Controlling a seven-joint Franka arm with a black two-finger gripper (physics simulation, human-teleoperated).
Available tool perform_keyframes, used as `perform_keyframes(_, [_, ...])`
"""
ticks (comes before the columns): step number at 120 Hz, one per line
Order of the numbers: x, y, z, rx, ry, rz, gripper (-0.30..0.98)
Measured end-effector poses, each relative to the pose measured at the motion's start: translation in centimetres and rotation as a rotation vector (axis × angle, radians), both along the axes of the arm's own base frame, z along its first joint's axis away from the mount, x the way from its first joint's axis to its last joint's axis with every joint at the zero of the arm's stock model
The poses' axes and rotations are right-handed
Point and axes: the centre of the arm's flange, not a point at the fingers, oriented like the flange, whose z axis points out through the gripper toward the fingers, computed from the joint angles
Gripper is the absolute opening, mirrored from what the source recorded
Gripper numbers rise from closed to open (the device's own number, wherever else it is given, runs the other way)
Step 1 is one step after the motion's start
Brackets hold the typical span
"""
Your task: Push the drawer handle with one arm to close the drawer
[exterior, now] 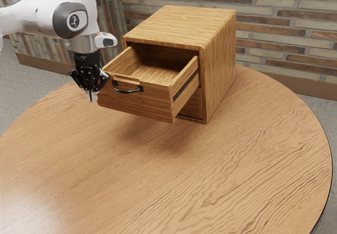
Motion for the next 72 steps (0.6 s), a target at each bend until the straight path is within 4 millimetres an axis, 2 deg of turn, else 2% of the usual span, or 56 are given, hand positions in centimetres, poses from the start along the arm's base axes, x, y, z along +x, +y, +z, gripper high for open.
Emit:
perform_keyframes(44, [2.8, -4.2, -1.3, 0.015, -0.109, -0.067, -0.09])
perform_keyframes(72, [4.3, -5.1, -1.7, 0.036, -0.164, -0.09, -0.1])
